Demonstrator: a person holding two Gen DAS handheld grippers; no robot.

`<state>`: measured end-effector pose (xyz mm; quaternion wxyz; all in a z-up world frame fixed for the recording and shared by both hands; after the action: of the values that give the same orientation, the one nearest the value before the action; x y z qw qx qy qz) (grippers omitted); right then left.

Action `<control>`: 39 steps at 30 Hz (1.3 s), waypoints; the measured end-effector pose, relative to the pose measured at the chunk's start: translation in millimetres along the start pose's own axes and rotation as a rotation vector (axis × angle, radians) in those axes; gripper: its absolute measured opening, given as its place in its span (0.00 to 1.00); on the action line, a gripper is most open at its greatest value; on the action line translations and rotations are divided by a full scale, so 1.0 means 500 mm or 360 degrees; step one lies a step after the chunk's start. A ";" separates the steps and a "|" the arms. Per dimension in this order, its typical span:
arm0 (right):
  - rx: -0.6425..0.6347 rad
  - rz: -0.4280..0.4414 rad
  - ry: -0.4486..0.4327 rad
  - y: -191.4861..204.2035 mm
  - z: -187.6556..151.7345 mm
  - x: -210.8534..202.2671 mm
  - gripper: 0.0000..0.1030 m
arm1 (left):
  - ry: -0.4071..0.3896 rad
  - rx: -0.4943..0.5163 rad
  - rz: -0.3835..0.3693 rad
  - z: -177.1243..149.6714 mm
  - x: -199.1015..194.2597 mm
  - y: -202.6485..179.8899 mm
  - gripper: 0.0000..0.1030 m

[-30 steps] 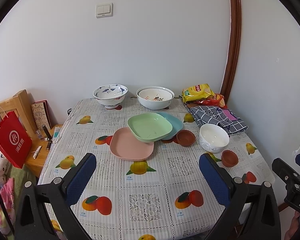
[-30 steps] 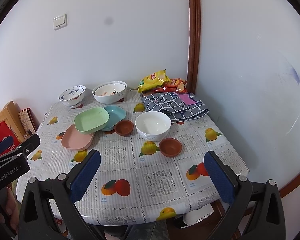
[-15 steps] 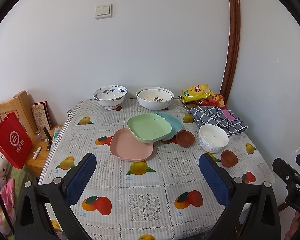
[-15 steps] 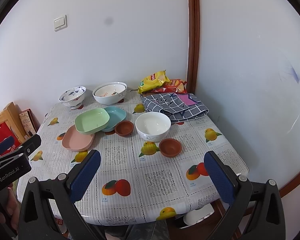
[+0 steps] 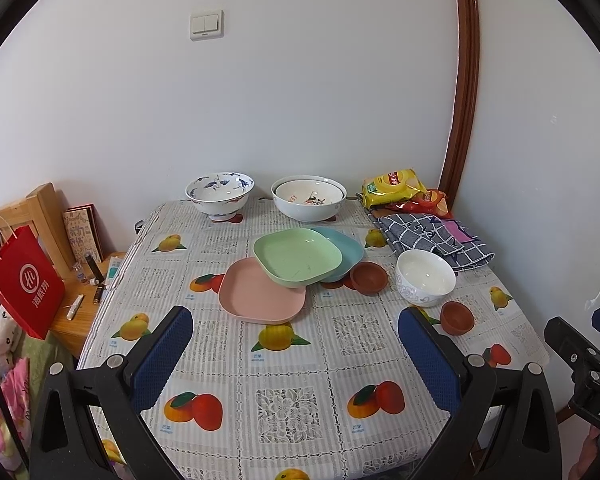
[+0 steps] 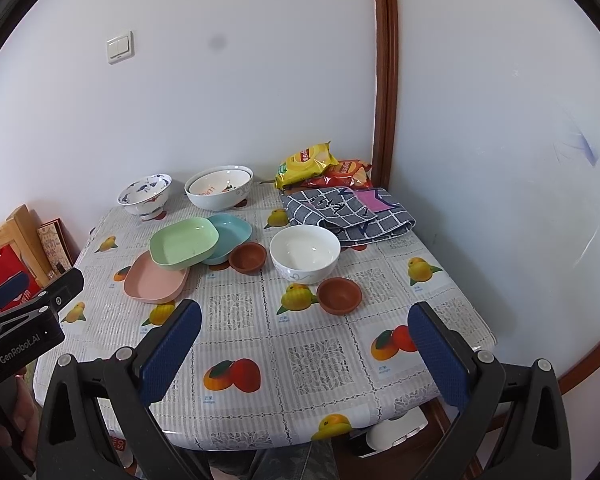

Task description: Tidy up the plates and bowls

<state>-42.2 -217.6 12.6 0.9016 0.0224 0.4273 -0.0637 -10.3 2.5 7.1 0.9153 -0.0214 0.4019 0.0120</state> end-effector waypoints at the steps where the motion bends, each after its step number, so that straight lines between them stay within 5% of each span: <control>1: -0.0001 0.0001 -0.0002 0.000 0.000 0.000 0.99 | -0.0001 0.0003 0.0003 0.001 0.001 -0.003 1.00; 23: 0.0007 0.0006 0.0026 0.005 0.018 0.005 0.99 | 0.0024 0.0034 0.0000 0.028 0.022 -0.018 1.00; 39: -0.0005 0.0030 0.0092 0.049 0.090 0.095 0.99 | 0.0123 0.0002 0.0029 0.103 0.117 0.017 1.00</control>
<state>25.7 -202.1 4.1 0.8894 0.0268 0.4531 -0.0537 66.7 13.7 -1.6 0.8990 -0.0176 0.4371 0.0194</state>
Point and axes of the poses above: each gripper's, at about its wrist camera, not at the fingertips, and x roughly the way its jaws point, y to its left, z to its top, the point moved 1 cm from there along x, roughly the way its jaws point, and after that the axes turned 12 degrees about y, right-handed, at the moved point
